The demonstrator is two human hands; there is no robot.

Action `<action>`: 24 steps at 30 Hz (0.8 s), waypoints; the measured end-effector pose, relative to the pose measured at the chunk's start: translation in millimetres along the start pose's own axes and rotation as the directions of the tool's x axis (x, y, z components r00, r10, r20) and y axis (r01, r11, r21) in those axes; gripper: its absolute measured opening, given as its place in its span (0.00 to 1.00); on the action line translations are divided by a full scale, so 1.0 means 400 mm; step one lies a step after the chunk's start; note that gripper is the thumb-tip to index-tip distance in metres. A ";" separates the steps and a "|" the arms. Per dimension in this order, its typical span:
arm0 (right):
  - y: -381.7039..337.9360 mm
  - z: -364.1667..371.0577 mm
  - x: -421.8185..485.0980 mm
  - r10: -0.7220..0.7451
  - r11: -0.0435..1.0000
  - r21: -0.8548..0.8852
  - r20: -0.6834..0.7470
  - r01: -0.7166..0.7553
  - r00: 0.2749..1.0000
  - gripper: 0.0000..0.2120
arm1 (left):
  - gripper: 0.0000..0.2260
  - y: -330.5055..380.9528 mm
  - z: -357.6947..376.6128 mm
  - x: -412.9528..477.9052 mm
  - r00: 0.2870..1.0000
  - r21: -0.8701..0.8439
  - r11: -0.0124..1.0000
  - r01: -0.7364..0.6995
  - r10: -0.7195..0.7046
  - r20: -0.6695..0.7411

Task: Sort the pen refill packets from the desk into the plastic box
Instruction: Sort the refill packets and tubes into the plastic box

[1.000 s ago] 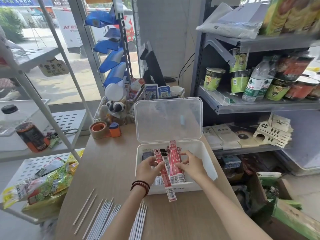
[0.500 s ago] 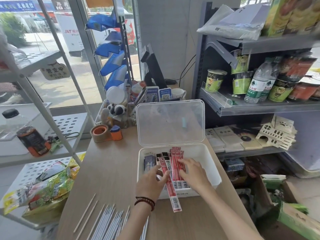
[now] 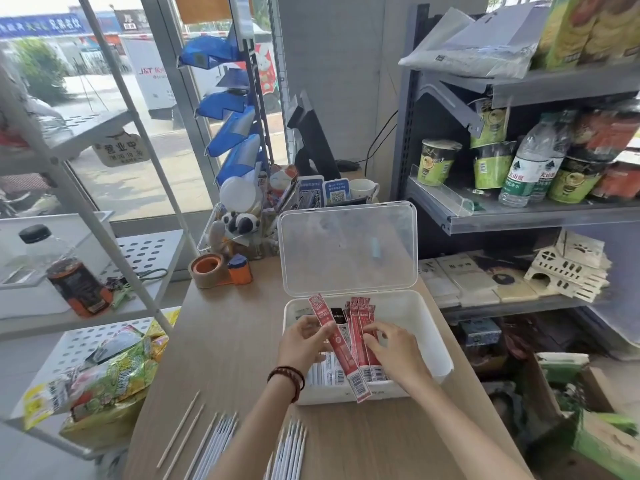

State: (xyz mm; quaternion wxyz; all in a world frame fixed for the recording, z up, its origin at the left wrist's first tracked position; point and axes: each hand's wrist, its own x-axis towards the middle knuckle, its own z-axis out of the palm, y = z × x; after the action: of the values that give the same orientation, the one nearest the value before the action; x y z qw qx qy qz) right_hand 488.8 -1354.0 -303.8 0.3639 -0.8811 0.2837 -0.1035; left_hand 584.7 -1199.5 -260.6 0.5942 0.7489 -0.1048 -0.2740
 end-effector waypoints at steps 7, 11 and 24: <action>-0.018 -0.055 -0.010 0.085 0.940 0.328 0.031 -0.091 0.996 0.11 | 0.13 0.052 0.013 0.052 0.994 0.044 0.997 0.070 -0.073 0.086; -0.049 -0.081 -0.030 -0.007 0.916 0.398 0.136 -0.049 0.991 0.18 | 0.12 0.087 0.050 0.057 0.992 0.106 0.994 -0.007 -0.006 0.124; -0.013 -0.036 -0.007 0.160 0.957 0.232 0.083 -0.175 0.984 0.29 | 0.08 0.098 -0.049 0.073 0.865 0.859 0.230 -0.457 0.340 0.369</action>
State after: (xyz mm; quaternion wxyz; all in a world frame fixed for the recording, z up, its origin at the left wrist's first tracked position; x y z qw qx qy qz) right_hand 483.2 -1357.7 -289.9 0.4832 -0.8067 0.3313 -0.0776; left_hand 626.0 -1208.0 -228.9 0.1054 0.8815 -0.4584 -0.0425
